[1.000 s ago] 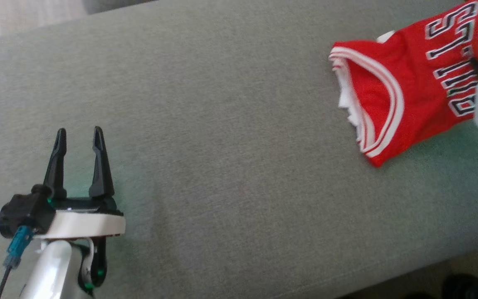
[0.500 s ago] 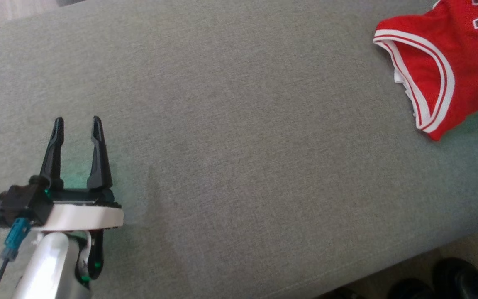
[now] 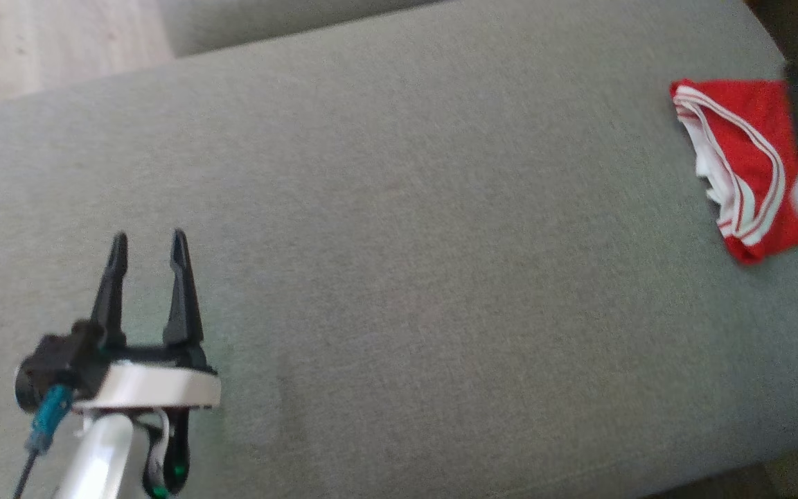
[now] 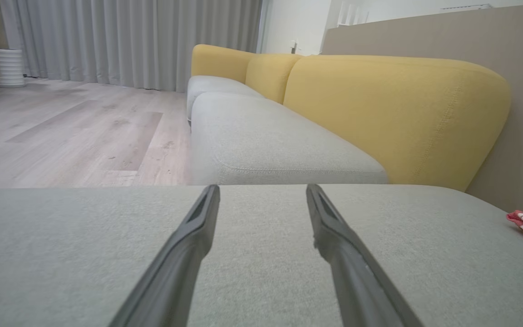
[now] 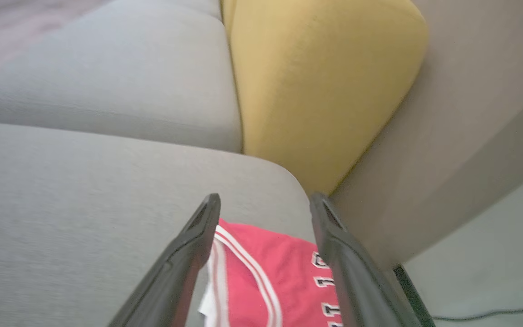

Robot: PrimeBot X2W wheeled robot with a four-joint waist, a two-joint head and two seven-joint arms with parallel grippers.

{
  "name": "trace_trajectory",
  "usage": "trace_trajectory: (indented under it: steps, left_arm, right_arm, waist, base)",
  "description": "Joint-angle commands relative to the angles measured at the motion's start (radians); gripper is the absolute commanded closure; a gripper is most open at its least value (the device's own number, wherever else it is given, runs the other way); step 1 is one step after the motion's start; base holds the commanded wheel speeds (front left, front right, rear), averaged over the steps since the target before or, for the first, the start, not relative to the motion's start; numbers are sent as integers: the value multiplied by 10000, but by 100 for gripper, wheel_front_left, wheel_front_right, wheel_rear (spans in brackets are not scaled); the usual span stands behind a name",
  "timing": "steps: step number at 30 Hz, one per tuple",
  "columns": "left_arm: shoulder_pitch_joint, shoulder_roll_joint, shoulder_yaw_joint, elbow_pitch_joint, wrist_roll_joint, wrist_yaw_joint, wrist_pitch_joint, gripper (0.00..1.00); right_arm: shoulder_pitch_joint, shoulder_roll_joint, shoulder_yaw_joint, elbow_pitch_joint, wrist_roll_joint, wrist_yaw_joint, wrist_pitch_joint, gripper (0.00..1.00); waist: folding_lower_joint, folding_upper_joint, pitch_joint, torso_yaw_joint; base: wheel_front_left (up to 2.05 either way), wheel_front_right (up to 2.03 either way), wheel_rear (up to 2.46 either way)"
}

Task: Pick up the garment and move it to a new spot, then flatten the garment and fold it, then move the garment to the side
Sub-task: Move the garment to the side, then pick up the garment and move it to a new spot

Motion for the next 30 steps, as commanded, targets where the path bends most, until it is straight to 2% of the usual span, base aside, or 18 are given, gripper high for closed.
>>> trace_trajectory:
  steps: [1, 5, 8, 16, 22, 30]
  left_arm:
    - [23, 82, 430, -192, -61, -31, -103, 0]
    - [442, -51, 528, -28, -64, -25, -115, 0]
    - [823, -146, 670, 52, -72, -12, -118, 0]
    - [1678, -318, 1000, 126, -35, -69, -120, 0]
    - [1788, -441, 1092, 165, 64, -117, -121, 0]
    - [1728, -509, 1117, 186, 150, -203, -121, 0]
  right_arm:
    - [480, 85, 12, -675, 329, 67, -316, 0]
    - [2007, 863, -248, -2047, 972, 67, -1208, 0]
    - [3316, 1498, -748, -2853, 1045, 67, -1841, 0]
    - [5836, 3016, -1621, -4316, 39, 67, -2053, 0]
    - [6304, 3458, -1871, -4715, -276, 67, -1765, 0]
    - [6443, 3571, -2007, -4916, -415, 67, -1503, 0]
  waist:
    - [1, 0, -563, 475]
    - [1, 0, -1212, 958]
    - [1, 0, -1654, 1228]
    - [1, 0, -2214, 1540]
    - [1, 0, -2240, 1540]
    - [1, 0, -2214, 1569]
  base:
    - [0, 0, 0]
    - [0, 0, 0]
    - [0, 0, 0]
    - [0, 0, 0]
    - [0, 0, 0]
    - [0, 0, 0]
